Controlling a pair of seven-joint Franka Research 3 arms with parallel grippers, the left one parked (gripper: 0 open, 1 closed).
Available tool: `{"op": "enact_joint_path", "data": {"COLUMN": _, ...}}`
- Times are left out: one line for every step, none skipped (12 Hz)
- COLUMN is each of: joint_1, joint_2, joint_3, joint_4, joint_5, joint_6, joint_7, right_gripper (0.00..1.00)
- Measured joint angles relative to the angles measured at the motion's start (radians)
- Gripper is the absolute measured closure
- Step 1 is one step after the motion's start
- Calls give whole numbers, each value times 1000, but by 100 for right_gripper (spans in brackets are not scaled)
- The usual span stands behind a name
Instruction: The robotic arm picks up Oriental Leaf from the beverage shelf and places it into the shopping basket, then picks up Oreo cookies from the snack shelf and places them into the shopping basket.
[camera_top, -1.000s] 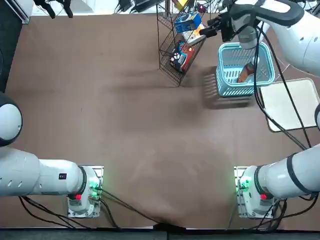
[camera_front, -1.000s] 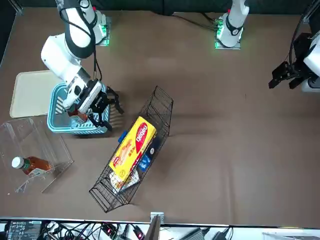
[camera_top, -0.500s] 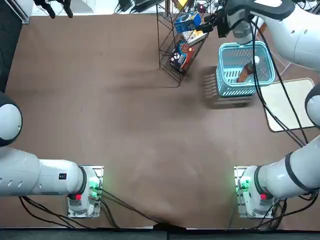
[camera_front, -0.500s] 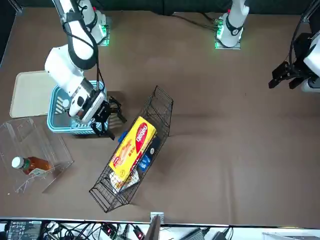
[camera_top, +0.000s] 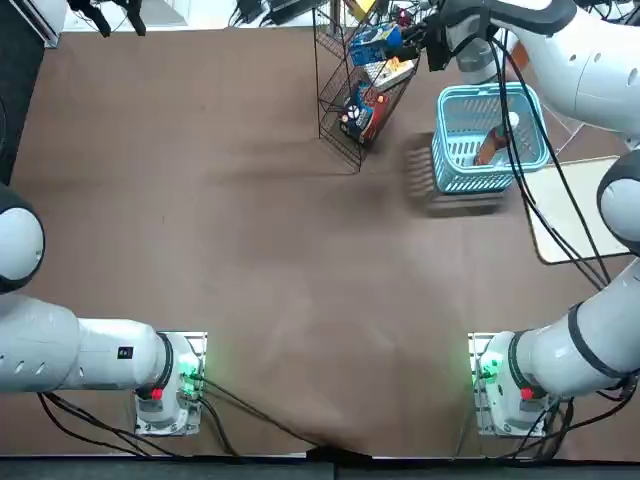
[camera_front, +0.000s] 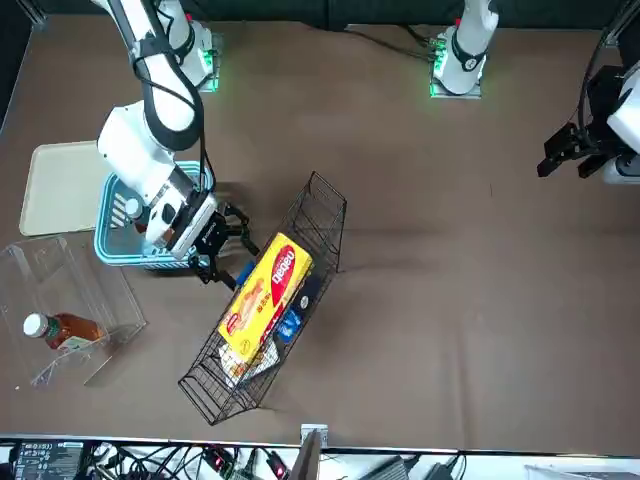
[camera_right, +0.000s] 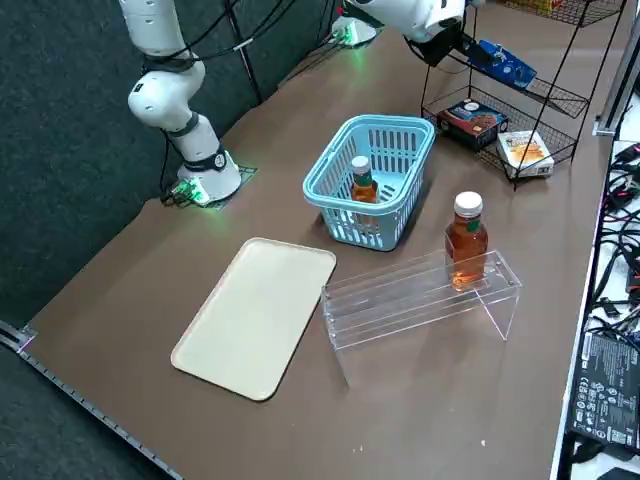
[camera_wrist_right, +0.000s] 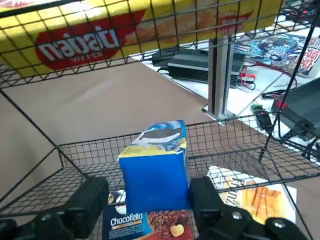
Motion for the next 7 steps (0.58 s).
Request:
{"op": "enact_joint_path", "data": {"joint_1": 0, "joint_2": 8, "joint_3": 0, "joint_4": 10, "joint_5": 0, "joint_6": 1, "joint_7": 0, "right_gripper": 0}}
{"op": "enact_joint_path", "data": {"joint_1": 0, "joint_2": 16, "joint_3": 0, "joint_4": 18, "joint_5": 0, "joint_6": 1, "joint_7": -1, "right_gripper": 0}}
{"op": "enact_joint_path", "data": {"joint_1": 0, "joint_2": 24, "joint_3": 0, "joint_4": 26, "joint_5": 0, "joint_6": 1, "joint_7": -1, "right_gripper": 0}}
{"op": "enact_joint_path", "data": {"joint_1": 0, "joint_2": 34, "joint_3": 1, "joint_4": 36, "joint_5": -1, "joint_6": 1, "joint_7": -2, "right_gripper": 0}}
{"op": "enact_joint_path", "data": {"joint_1": 0, "joint_2": 44, "joint_3": 5, "joint_4": 45, "joint_5": -4, "joint_6": 1, "joint_7": -3, "right_gripper": 0}}
{"op": "enact_joint_path", "data": {"joint_1": 0, "joint_2": 55, "joint_3": 9, "joint_4": 54, "joint_5": -11, "joint_6": 4, "joint_7": -4, "right_gripper": 0}}
{"op": "enact_joint_path", "data": {"joint_1": 0, "joint_2": 66, "joint_3": 13, "joint_4": 63, "joint_5": -22, "joint_6": 8, "joint_7": -4, "right_gripper": 0}}
